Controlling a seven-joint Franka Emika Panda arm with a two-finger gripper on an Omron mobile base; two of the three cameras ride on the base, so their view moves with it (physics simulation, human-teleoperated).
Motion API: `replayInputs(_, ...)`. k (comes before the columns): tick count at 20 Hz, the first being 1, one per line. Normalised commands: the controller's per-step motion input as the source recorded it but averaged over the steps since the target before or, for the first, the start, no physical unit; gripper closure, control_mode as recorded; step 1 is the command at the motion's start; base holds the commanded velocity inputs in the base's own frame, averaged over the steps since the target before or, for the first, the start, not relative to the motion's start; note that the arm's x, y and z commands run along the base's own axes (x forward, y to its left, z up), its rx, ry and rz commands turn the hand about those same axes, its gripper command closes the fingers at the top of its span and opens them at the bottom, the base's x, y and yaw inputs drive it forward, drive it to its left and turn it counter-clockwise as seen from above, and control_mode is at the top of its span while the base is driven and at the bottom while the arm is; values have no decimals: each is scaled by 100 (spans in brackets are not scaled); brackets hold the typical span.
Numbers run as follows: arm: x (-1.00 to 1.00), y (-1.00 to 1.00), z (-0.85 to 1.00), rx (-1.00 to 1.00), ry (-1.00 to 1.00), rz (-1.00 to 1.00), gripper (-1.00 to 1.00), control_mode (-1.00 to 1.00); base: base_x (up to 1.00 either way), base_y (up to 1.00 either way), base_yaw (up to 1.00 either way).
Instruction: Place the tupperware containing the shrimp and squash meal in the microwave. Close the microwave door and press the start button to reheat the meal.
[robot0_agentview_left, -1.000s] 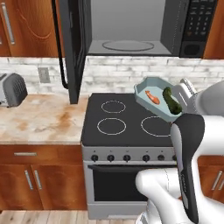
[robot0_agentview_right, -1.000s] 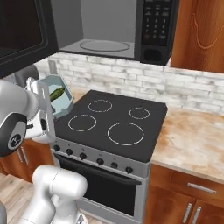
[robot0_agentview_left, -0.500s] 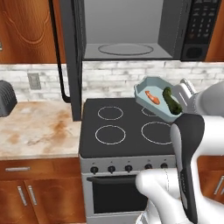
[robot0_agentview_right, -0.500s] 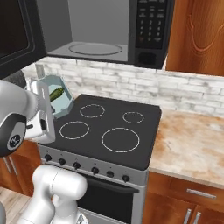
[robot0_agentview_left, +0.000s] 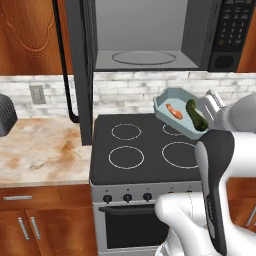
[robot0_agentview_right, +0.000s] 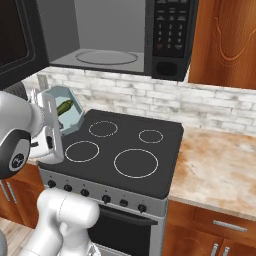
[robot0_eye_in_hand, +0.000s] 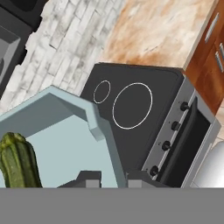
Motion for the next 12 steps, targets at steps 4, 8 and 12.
replayInputs(4, 0, 0, 0, 0, 0, 3, 100, -100, 0, 0, 0)
replayInputs(8, 0, 0, 0, 0, 0, 0, 100, -100, 0, 0, 0)
replayInputs(12, 0, 0, 0, 0, -1, 0, 100, -100, 0, 0, 0)
